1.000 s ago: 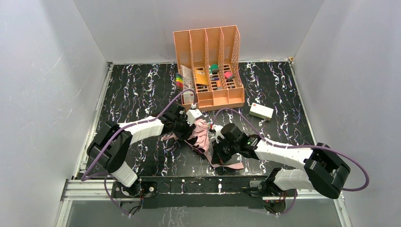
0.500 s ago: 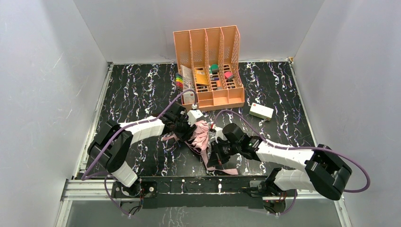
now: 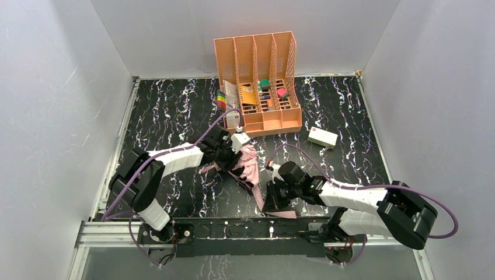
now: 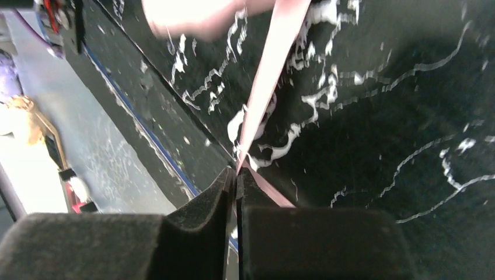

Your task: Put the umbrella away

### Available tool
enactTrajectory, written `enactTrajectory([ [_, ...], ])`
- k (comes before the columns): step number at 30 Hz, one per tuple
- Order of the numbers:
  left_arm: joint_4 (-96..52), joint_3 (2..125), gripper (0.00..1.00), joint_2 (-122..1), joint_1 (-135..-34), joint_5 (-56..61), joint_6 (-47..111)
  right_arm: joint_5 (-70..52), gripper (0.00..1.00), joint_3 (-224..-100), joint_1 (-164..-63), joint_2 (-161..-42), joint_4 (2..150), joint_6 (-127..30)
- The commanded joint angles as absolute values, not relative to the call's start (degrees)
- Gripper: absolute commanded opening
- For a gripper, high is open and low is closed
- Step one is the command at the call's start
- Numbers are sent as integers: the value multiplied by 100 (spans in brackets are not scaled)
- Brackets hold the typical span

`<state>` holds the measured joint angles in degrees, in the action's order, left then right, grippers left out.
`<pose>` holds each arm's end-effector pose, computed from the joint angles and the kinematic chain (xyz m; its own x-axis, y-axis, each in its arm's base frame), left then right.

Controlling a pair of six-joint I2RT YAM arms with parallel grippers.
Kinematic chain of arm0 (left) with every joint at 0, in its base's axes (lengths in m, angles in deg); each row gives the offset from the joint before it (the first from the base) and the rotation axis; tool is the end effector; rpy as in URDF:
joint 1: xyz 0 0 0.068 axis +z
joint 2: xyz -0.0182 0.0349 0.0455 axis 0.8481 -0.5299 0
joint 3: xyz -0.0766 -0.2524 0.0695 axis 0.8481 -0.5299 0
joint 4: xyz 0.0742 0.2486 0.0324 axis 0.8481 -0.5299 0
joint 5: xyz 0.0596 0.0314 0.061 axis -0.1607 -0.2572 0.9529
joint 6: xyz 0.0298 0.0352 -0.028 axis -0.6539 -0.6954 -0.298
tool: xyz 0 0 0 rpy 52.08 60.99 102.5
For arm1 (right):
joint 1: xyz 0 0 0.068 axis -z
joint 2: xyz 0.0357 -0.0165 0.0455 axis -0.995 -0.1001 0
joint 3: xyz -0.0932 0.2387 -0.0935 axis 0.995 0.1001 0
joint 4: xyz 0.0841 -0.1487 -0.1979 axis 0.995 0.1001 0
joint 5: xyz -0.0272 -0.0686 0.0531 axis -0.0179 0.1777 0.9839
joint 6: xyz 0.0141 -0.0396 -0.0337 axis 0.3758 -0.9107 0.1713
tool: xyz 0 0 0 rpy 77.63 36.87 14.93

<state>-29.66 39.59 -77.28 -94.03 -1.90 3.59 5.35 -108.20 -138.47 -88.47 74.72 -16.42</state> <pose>0.2540 -0.1943 0.1669 -0.3937 0.6320 -0.6675 0.8361 0.5480 0.0257 0.1122 0.1781 0.1490 -0.8908 -0.2363 -0.3882 -0.4464 0.6148 0.6502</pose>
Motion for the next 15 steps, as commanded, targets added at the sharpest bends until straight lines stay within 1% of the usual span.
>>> enactTrajectory([
  [1,-2711,3953,0,-7977,-9205,962,255,615,17,-10557,-13990,-8659,7746,-1898],
  [7,-2720,3954,0,-8026,-9211,915,275,443,29,-10516,-13989,-8884,7627,-2295],
  [9,-2729,3945,0,-8030,-9211,914,266,337,29,-10552,-13990,-8880,7685,-2339],
  [13,-2738,3919,0,-8031,-9211,929,249,230,26,-10627,-14002,-8787,7964,-2394],
  [14,-2737,3925,0,-8036,-9211,935,237,214,24,-10640,-13998,-8730,8068,-2384],
  [15,-2737,3927,0,-8047,-9211,940,239,204,20,-10651,-13998,-8668,8162,-2361],
])
